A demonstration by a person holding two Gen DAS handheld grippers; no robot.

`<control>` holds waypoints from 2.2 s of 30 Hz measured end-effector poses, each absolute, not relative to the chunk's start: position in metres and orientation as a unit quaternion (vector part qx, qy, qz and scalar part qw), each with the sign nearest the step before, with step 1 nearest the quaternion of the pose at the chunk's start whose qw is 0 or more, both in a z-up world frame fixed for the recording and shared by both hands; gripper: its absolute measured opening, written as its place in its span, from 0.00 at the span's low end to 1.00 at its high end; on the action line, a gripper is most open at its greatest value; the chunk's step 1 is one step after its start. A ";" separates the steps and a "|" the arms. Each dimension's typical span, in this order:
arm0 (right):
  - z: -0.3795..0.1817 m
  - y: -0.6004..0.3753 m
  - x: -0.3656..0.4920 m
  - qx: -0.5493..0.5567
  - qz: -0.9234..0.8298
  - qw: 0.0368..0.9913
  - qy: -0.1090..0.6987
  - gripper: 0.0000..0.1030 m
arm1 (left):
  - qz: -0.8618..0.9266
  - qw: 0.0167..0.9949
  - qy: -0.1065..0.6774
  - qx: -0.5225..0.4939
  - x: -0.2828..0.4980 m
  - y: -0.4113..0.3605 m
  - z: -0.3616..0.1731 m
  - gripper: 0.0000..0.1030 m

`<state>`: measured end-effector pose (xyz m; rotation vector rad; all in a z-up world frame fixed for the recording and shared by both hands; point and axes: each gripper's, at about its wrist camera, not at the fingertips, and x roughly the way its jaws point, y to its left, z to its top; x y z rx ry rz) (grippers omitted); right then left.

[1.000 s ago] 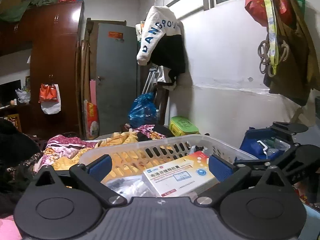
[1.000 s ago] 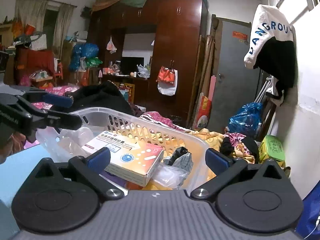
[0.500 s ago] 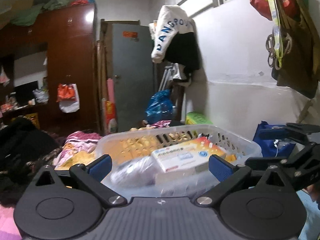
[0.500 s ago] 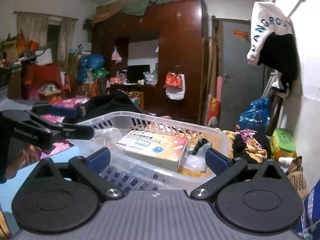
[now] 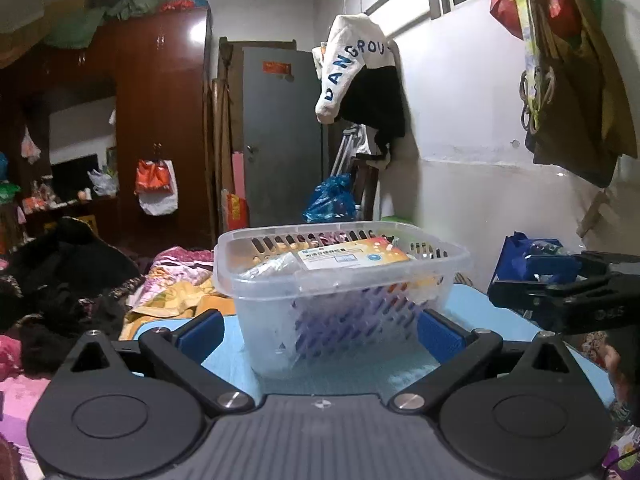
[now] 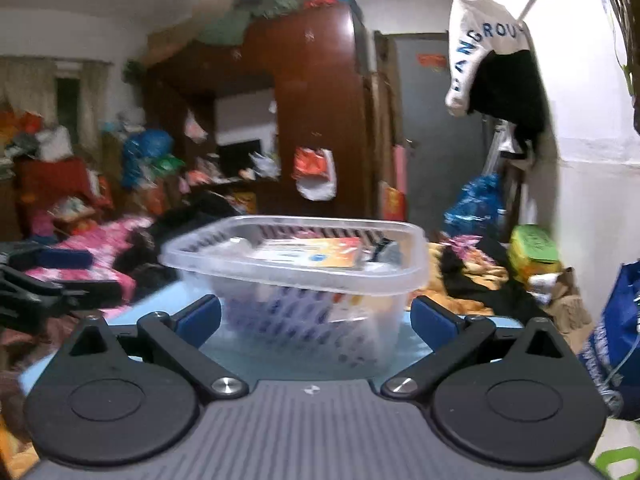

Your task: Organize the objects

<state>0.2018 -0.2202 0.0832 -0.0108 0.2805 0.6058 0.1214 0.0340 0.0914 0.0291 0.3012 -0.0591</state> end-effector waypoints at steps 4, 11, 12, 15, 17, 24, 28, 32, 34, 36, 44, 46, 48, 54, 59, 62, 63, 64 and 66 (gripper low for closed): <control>0.081 -0.235 0.194 0.039 0.307 0.936 0.167 1.00 | -0.026 0.990 0.136 0.016 0.103 0.023 0.090 1.00; 0.066 -0.237 0.173 0.024 0.284 0.947 0.151 1.00 | -0.026 0.991 0.130 0.033 0.085 0.006 0.086 1.00; 0.067 -0.235 0.171 0.019 0.281 0.948 0.149 1.00 | -0.026 0.991 0.129 0.035 0.084 0.004 0.087 1.00; 0.071 -0.229 0.167 0.011 0.286 0.947 0.144 1.00 | -0.024 0.991 0.125 0.036 0.081 0.000 0.087 1.00; 0.071 -0.225 0.163 0.005 0.288 0.947 0.141 1.00 | -0.029 0.992 0.119 0.035 0.078 -0.002 0.087 1.00; 0.067 -0.219 0.157 -0.006 0.281 0.950 0.138 1.00 | 0.010 0.992 0.109 0.063 0.075 -0.012 0.085 1.00; 0.067 -0.221 0.154 -0.001 0.279 0.951 0.135 1.00 | 0.010 0.991 0.118 0.059 0.076 -0.009 0.085 1.00; 0.066 -0.224 0.154 0.010 0.278 0.951 0.135 1.00 | 0.003 0.991 0.123 0.054 0.076 -0.007 0.085 1.00; 0.066 -0.225 0.153 0.014 0.280 0.950 0.135 1.00 | -0.001 0.991 0.124 0.053 0.076 -0.007 0.083 1.00; 0.065 -0.225 0.152 0.015 0.279 0.951 0.134 1.00 | -0.002 0.991 0.125 0.053 0.077 -0.008 0.083 1.00; 0.066 -0.225 0.152 0.014 0.279 0.951 0.133 1.00 | -0.006 0.990 0.131 0.051 0.079 -0.009 0.082 1.00; 0.066 -0.225 0.152 0.015 0.279 0.951 0.133 1.00 | -0.008 0.990 0.132 0.050 0.079 -0.008 0.081 1.00; 0.065 -0.225 0.152 0.015 0.279 0.951 0.133 1.00 | -0.008 0.990 0.133 0.047 0.080 -0.008 0.081 1.00; 0.069 -0.229 0.148 0.020 0.280 0.951 0.127 1.00 | -0.011 0.990 0.136 0.046 0.082 -0.008 0.080 1.00; 0.070 -0.231 0.147 0.022 0.281 0.952 0.124 1.00 | -0.013 0.989 0.138 0.046 0.083 -0.009 0.078 1.00; 0.070 -0.230 0.147 0.022 0.281 0.952 0.124 1.00 | -0.014 0.989 0.140 0.044 0.084 -0.009 0.077 1.00; 0.070 -0.230 0.147 0.022 0.280 0.952 0.124 1.00 | -0.014 0.989 0.141 0.044 0.085 -0.009 0.077 1.00; 0.070 -0.231 0.147 0.022 0.280 0.952 0.124 1.00 | -0.014 0.989 0.141 0.043 0.085 -0.009 0.077 1.00; 0.070 -0.230 0.148 0.023 0.280 0.952 0.124 1.00 | -0.013 0.989 0.142 0.042 0.085 -0.009 0.077 1.00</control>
